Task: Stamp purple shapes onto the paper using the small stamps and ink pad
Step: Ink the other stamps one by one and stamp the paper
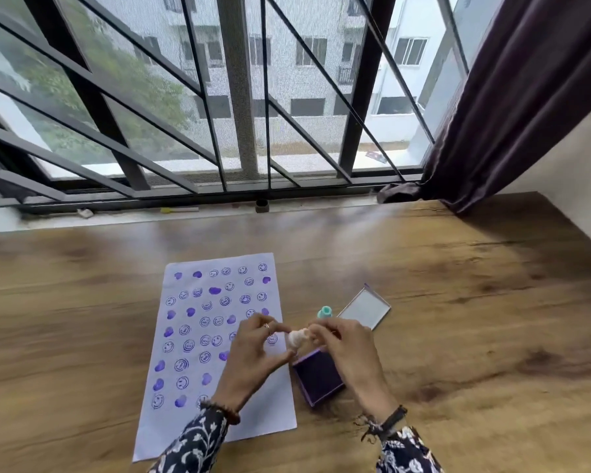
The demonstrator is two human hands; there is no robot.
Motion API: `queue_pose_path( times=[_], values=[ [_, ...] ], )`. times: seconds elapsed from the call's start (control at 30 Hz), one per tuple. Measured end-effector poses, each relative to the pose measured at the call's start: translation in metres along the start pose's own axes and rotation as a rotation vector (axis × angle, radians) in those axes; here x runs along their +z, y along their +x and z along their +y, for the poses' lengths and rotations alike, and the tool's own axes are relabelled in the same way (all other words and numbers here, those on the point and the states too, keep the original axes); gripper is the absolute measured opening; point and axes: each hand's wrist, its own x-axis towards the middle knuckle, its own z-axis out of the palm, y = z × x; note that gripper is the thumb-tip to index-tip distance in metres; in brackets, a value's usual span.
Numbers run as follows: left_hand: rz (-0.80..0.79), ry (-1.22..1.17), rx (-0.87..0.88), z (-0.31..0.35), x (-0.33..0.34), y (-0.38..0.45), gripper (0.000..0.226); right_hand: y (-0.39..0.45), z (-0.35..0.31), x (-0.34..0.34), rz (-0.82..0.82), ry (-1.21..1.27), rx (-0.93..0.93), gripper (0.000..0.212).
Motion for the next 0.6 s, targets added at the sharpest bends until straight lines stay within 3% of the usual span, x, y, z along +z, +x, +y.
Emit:
queue_pose_path(
  times=[0.1,0.17,0.23,0.33,0.4,0.47,0.53,0.6],
  values=[
    [0.195,0.141,-0.171,0.0,0.009,0.002,0.026,0.015,0.007,-0.008,0.16,-0.276,-0.096,0.024],
    [0.209,0.196,-0.242,0.002,0.016,0.005,0.024,0.023,0.014,-0.008,0.071,-0.42,-0.139,0.038],
    [0.189,0.224,-0.284,0.004,0.021,0.008,0.023,0.028,0.017,-0.005,-0.032,-0.452,-0.123,0.036],
    [0.127,0.219,-0.298,0.007,0.024,0.007,0.031,0.028,0.017,-0.003,0.015,-0.419,-0.105,0.025],
    [0.159,0.202,-0.277,0.013,0.02,0.002,0.038,0.023,0.017,-0.008,0.095,-0.216,-0.057,0.015],
    [0.24,0.12,-0.238,0.024,0.011,-0.003,0.031,0.014,0.012,-0.016,0.113,0.163,0.077,0.015],
    [0.23,-0.042,-0.209,0.04,0.002,-0.008,0.023,0.002,0.005,-0.024,0.01,0.649,0.221,0.017],
    [0.119,-0.32,-0.199,0.06,-0.006,-0.013,0.025,-0.012,0.0,-0.028,-0.105,1.012,0.3,0.017]
  ],
)
